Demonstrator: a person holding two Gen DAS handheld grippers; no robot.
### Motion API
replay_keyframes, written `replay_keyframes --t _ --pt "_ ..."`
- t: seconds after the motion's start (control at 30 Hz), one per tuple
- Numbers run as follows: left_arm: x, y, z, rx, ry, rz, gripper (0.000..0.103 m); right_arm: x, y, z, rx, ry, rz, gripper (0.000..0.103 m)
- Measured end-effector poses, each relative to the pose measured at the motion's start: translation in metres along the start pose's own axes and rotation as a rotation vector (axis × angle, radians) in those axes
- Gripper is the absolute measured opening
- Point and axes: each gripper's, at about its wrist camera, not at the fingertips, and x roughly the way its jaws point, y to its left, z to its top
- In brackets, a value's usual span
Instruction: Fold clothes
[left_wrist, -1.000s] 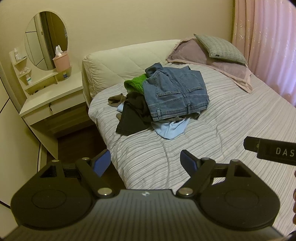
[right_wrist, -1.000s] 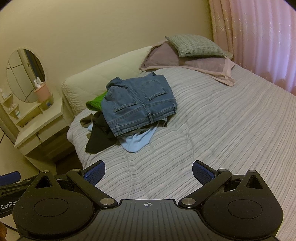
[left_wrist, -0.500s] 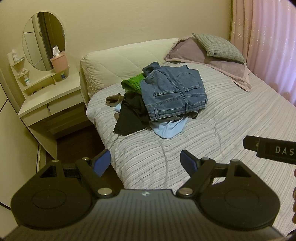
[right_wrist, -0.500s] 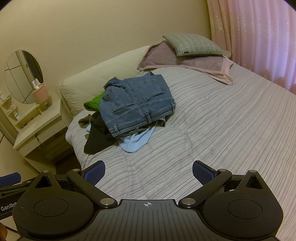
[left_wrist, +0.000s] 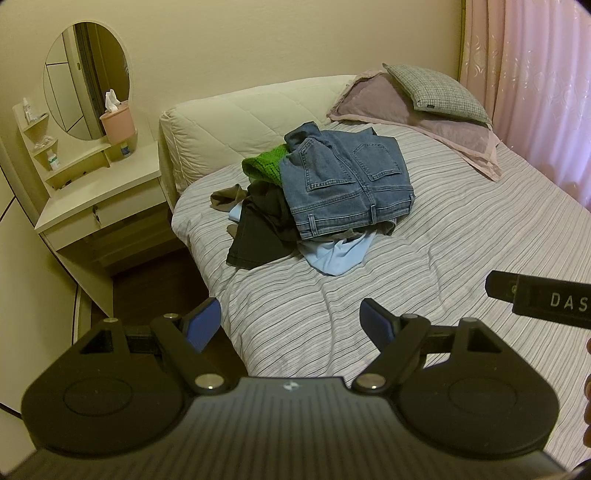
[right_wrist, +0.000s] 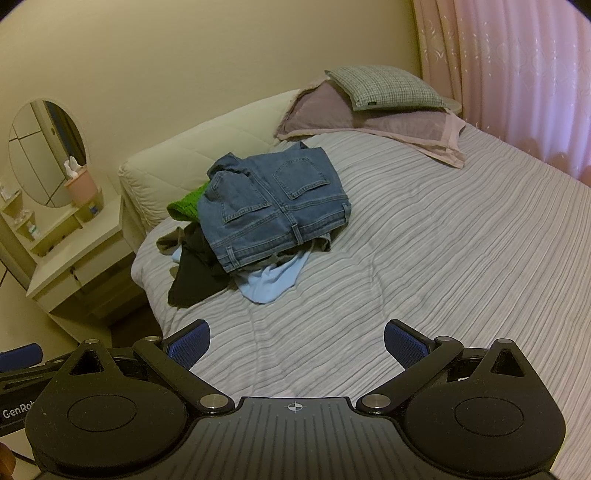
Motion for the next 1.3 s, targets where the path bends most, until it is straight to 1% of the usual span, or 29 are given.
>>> replay_keyframes --t 0.9,1.07,1.17,1.3 --pt "0.004 0.002 0.005 0.007 0.004 0.0 0.08 0.007 -0.005 0.004 0.035 0.003 0.01 0.103" --pt "0.008 0.005 0.008 0.013 0.005 -0.001 0.08 0.01 -0.009 0.008 0.089 -0.028 0.043 0.103" --pt "0.016 0.011 0.014 0.015 0.002 -0.002 0.08 0.014 -0.012 0.011 0.129 -0.059 0.079 0.103" --pt "0.029 0.02 0.025 0.021 0.0 -0.02 0.08 0.023 -0.015 0.016 0.167 -0.082 0.094 0.103"
